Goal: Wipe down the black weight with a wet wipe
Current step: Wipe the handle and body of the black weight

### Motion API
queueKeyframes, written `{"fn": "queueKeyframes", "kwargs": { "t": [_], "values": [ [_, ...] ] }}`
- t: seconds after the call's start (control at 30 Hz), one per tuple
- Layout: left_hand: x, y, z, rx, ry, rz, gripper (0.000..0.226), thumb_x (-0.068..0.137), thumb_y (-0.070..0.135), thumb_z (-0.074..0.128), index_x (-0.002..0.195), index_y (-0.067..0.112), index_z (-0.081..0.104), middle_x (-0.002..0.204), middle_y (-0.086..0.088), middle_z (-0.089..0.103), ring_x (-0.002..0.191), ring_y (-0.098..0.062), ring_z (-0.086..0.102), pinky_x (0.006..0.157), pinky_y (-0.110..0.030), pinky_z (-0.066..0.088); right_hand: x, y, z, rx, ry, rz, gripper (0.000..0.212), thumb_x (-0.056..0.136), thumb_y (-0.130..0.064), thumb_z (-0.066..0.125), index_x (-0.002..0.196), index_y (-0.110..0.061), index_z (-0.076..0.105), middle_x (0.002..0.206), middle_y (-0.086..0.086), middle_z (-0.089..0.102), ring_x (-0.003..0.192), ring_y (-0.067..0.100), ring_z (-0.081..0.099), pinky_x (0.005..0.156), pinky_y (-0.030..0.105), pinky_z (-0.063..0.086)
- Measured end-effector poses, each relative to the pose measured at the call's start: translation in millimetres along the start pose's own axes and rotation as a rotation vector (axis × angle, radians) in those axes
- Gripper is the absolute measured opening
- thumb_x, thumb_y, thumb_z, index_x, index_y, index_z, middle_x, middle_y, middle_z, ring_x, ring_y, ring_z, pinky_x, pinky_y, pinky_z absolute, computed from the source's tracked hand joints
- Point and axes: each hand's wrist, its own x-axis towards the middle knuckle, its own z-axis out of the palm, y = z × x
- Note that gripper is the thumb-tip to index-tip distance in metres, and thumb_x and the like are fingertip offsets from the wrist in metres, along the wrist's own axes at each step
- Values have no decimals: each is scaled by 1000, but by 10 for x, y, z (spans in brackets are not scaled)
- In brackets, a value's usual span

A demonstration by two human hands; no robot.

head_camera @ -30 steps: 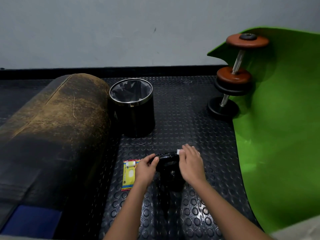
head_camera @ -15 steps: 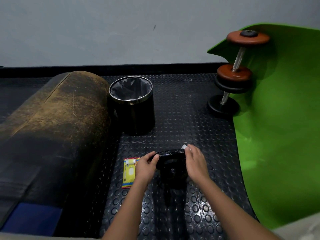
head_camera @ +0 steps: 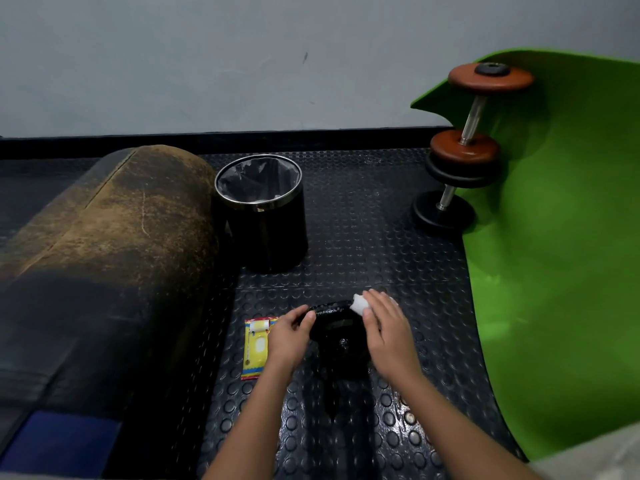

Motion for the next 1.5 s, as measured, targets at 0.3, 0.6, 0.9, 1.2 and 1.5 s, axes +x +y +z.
{"fn": "queueKeyframes", "kwargs": {
  "t": [0.3, 0.6, 0.9, 1.2, 1.5],
  "values": [
    [10, 17, 3, 19, 1, 12, 39, 92, 31, 60, 128, 16, 60, 125, 2, 63, 112, -9, 57, 94, -18, 41, 124, -375, 138, -238, -158, 10, 66, 102, -56, 16, 156, -20, 28, 163, -7, 21, 152, 11, 3, 124, 34, -2],
    [-8, 22, 9, -7, 7, -4, 39, 92, 31, 60, 128, 17, 59, 125, 1, 63, 110, -9, 57, 96, -21, 43, 8, -11, -15, -32, 6, -90, 45, 104, -46, 31, 142, -34, 52, 149, -19, 44, 142, -2, 29, 120, 33, 23],
    [0, 14, 5, -18, 7, -9, 39, 91, 33, 61, 127, 19, 60, 123, 2, 64, 110, -9, 58, 93, -19, 43, 116, -298, 154, -182, -90, 46, 64, 101, -53, 15, 153, -20, 34, 162, -7, 24, 151, 10, 6, 124, 35, 3],
    [-15, 19, 8, -19, 5, -11, 39, 91, 33, 60, 128, 19, 59, 123, 2, 64, 105, -7, 58, 92, -19, 43, 14, -38, 13, 29, 80, 8, 41, 105, -38, 32, 138, -28, 56, 141, -17, 51, 134, 0, 38, 115, 36, 33],
    [-6, 18, 4, -3, 6, -6, 38, 91, 32, 61, 127, 18, 61, 123, 2, 64, 110, -10, 59, 98, -24, 45, 20, -303, 165, -126, -40, -78, 56, 104, -51, 17, 145, -28, 49, 152, -16, 40, 146, 2, 21, 122, 29, 10]
  ]
}}
